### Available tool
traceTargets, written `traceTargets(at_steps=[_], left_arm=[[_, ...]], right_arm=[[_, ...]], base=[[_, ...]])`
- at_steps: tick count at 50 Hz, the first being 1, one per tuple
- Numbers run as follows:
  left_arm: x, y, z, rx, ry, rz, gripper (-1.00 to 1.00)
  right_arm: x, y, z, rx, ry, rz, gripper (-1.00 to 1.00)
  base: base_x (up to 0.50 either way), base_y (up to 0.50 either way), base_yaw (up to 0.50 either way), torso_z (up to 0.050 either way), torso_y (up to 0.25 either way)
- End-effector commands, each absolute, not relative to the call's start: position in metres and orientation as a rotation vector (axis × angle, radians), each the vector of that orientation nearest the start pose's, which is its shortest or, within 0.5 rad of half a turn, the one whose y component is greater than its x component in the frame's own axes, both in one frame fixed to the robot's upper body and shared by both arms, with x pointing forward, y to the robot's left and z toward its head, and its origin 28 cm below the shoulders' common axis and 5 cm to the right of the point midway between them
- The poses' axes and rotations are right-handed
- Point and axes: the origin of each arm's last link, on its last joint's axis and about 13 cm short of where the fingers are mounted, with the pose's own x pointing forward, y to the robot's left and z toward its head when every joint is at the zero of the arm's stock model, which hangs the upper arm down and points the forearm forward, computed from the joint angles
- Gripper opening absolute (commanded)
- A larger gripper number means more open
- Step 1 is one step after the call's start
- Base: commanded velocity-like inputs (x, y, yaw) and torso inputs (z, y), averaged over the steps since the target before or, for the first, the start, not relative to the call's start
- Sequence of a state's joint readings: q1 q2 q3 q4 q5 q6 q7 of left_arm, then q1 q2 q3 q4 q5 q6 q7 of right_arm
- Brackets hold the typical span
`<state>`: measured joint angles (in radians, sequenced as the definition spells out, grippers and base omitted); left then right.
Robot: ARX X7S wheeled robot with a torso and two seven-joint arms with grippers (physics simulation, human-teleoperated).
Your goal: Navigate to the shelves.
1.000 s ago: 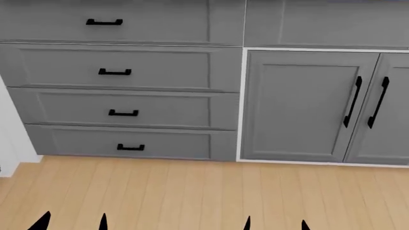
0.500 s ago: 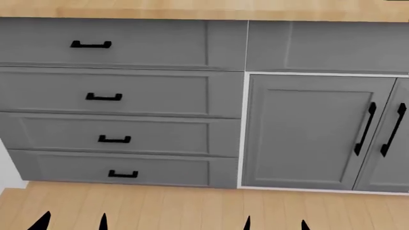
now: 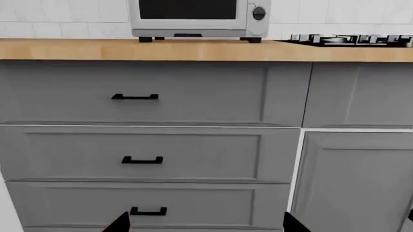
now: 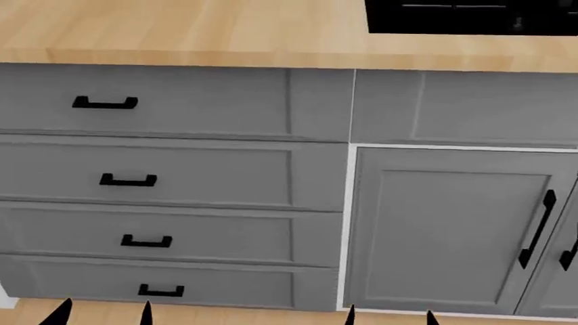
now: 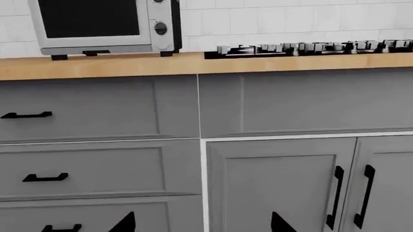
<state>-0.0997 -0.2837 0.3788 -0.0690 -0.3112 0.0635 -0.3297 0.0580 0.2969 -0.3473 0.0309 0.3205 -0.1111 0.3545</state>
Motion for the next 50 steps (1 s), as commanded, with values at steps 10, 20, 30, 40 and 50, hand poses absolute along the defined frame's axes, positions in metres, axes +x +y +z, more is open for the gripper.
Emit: traceTargets(at_steps=[10, 20, 30, 40, 50], left_arm=[[0.2205, 0.2036, 0.0117, -0.005, 0.017, -0.012, 1.0], [0.2212, 0.2042, 0.0112, -0.004, 0.017, -0.012, 1.0], [0.221, 0.2042, 0.0113, -0.002, 0.016, -0.012, 1.0], [0.221, 0.2036, 0.0114, -0.005, 0.016, -0.013, 1.0], [0.2207, 0.2036, 0.0117, -0.005, 0.016, -0.012, 1.0]], right_arm=[[0.2132, -0.1012, 0.0155, 0.032, -0.03, -0.034, 1.0], [0.214, -0.1007, 0.0148, 0.033, -0.029, -0.034, 1.0], [0.2137, -0.1007, 0.0152, 0.033, -0.026, -0.038, 1.0], [0.2134, -0.1014, 0.0156, 0.032, -0.027, -0.038, 1.0], [0.2131, -0.1013, 0.0156, 0.031, -0.028, -0.037, 1.0]], base=[[0.01, -0.5, 0.0, 0.0, 0.001], [0.01, -0.5, 0.0, 0.0, 0.0], [0.01, -0.5, 0.0, 0.0, 0.001], [0.01, -0.5, 0.0, 0.0, 0.0], [0.01, -0.47, 0.0, 0.0, 0.001]])
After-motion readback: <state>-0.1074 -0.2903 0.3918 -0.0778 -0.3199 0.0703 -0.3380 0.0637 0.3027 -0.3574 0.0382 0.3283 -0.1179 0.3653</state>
